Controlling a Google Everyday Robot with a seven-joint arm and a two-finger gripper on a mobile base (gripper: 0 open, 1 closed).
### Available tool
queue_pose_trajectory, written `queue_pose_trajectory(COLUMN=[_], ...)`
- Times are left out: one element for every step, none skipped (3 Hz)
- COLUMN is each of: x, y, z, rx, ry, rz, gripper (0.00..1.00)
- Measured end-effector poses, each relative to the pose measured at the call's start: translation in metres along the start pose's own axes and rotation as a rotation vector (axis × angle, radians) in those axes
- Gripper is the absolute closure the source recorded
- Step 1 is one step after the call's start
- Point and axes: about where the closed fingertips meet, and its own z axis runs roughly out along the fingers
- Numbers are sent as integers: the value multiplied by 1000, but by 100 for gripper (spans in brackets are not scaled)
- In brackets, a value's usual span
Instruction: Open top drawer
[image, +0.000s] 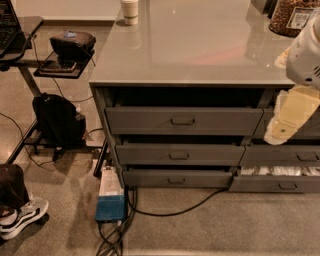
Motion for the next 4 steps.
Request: queue_pose_trajectory(x=[26, 36, 29, 15], y=[-22, -44, -58, -58], z=[54, 105, 146, 175], rx=[-3, 7, 2, -20], ry=[-5, -71, -179, -273], rz=[123, 181, 146, 11], gripper=[0, 0, 0, 0])
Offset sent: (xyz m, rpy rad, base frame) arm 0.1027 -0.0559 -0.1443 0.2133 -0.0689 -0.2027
